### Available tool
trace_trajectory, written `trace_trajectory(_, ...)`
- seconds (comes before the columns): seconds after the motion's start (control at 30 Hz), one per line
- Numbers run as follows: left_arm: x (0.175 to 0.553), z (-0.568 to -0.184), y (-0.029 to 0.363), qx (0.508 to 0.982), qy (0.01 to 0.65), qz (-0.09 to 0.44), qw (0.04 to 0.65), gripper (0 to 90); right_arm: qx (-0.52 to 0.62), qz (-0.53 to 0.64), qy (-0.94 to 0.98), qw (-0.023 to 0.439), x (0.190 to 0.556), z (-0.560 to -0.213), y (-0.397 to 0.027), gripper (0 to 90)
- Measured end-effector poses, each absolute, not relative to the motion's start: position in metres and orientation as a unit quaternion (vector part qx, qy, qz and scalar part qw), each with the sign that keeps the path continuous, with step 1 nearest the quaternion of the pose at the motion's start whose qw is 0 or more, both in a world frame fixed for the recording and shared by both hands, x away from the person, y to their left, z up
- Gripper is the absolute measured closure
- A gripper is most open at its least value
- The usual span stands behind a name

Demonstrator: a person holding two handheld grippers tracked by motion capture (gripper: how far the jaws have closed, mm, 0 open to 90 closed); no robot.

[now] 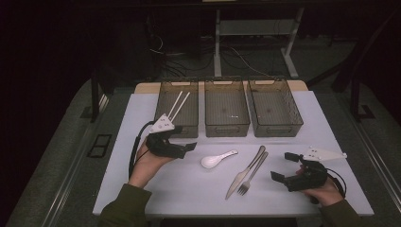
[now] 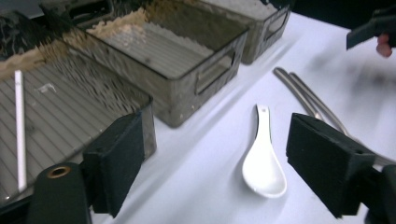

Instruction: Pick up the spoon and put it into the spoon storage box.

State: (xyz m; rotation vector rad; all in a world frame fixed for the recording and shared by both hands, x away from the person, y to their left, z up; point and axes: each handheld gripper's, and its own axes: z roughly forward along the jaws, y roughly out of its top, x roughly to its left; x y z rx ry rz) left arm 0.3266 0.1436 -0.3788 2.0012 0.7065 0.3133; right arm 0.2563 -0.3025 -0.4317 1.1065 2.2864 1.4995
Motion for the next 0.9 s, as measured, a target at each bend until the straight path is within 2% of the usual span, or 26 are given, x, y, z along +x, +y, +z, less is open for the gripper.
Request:
trace_trajectory(0.3,0.327,-0.399,0.129,0.836,0.277,0.122,0.459,15.4,0.373,0.506,0.772,0.096,0.256,-0.432,-0.302,0.9)
trace_trajectory(0.57,0.331,-0.409,0.11,0.846,0.263,0.11,0.45,21.4,0.372,0.505,0.773,0.096,0.256,-0.432,-0.302,0.9)
trace_trajectory(0.9,0.334,-0.422,0.089,0.86,0.253,0.093,0.433,22.5,0.372,0.504,0.773,0.097,0.256,-0.432,-0.302,0.9)
